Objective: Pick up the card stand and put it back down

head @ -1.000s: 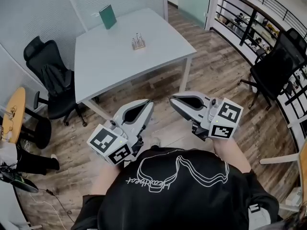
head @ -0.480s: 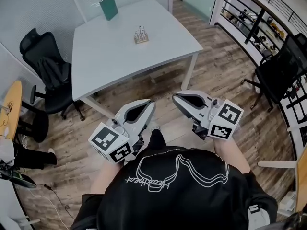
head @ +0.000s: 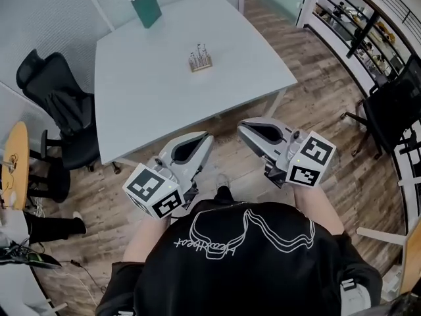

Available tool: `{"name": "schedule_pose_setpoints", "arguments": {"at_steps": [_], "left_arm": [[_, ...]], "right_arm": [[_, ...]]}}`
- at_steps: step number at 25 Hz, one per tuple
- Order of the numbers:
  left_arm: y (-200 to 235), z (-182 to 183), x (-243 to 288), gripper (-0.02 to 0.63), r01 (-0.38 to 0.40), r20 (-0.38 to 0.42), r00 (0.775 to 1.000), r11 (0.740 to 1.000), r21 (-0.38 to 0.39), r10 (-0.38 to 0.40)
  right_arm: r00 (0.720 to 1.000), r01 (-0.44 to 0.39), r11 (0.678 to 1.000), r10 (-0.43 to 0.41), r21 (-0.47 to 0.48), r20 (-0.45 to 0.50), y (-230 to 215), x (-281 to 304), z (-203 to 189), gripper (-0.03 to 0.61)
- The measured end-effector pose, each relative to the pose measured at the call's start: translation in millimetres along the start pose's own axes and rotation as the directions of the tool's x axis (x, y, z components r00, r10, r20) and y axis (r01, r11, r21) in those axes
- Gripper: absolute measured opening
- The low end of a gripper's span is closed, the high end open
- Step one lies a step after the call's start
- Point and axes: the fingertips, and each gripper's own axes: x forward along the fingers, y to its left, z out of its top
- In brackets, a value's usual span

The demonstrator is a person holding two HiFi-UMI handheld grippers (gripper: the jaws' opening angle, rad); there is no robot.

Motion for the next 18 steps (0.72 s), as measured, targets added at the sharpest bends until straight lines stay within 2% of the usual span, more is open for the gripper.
{"name": "schedule_pose_setpoints", "arguments": {"at_steps": [5, 10, 15, 18], "left_arm": [[80.9, 17.7, 36.5, 0.012, -0.028, -0.013, 1.0, 0.999, -0.029, 0.028], [145.0, 29.6, 53.0, 0.014, -0.027, -0.016, 1.0, 0.999, -0.044, 0.027], [184.6, 33.1, 60.8, 0.014, -0.031, -0.003, 1.0, 1.0, -0.002, 0.031], [204.2, 21.0, 63.5, 0.014, -0.053, -0.024, 0.998, 0.998, -0.029, 0.052]], "right_arm": [[1.0, 0.013, 1.0, -0.013, 0.016, -0.01, -66.5, 51.8, 17.0, 0.009], [0.999, 0.032, 0.999, -0.032, 0.013, -0.028, -109.3, 98.1, 24.0, 0.009], [0.996, 0.071, 0.997, -0.071, 0.001, -0.055, -142.4, 115.9, 20.4, 0.009], [0.991, 0.109, 0.994, -0.108, 0.01, -0.075, -163.1, 116.9, 12.1, 0.009]]}}
